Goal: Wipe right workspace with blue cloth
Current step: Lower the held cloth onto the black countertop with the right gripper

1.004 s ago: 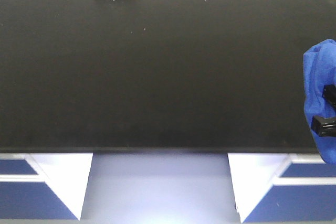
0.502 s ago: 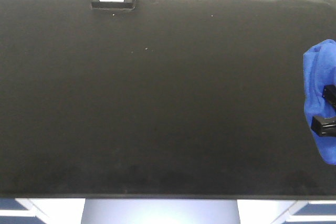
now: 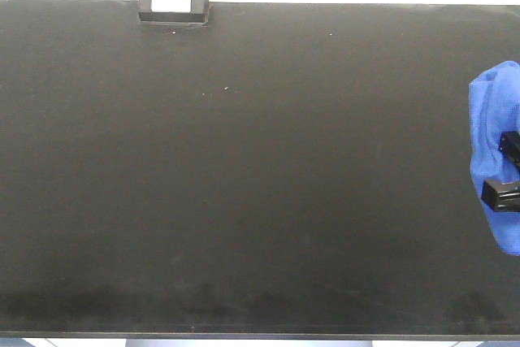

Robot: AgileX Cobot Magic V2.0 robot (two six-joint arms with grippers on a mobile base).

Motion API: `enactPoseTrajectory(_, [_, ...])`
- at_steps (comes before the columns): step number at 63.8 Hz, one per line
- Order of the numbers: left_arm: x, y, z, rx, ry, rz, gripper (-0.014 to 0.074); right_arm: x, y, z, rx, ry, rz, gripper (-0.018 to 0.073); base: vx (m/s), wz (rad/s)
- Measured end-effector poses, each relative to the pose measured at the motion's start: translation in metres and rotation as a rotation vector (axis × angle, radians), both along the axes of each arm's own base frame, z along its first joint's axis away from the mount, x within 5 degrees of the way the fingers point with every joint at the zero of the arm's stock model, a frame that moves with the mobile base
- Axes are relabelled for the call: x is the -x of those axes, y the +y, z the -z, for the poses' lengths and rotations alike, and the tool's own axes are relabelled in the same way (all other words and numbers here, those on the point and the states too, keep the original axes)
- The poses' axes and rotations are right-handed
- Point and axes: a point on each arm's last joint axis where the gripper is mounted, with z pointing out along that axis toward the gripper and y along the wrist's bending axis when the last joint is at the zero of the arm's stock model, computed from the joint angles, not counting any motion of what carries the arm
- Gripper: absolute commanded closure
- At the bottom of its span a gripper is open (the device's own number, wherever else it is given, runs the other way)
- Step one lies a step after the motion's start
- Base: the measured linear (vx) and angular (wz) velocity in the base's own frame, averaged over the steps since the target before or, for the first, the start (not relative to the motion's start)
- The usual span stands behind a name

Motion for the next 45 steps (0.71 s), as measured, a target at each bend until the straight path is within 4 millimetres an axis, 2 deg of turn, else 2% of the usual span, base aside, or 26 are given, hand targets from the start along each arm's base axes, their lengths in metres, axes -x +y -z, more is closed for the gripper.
enactPoseTrajectory(35, [0.0,0.0,0.0,0.0,0.0,0.0,0.0602,-0.001,0.001,-0.002,-0.008,-0.023,-0.005,0.0564,0.0,0.0])
enactPoseTrajectory(40, [0.0,0.0,0.0,0.0,0.0,0.0,0.0602,-0.003,0.001,0.003,-0.039,0.028,0.018,0.0564,0.0,0.0])
enactPoseTrajectory(45, [0.0,0.0,0.0,0.0,0.0,0.0,0.0602,-0.007,-0.001,0.017,-0.046,0.16,0.061,0.0564,0.0,0.0])
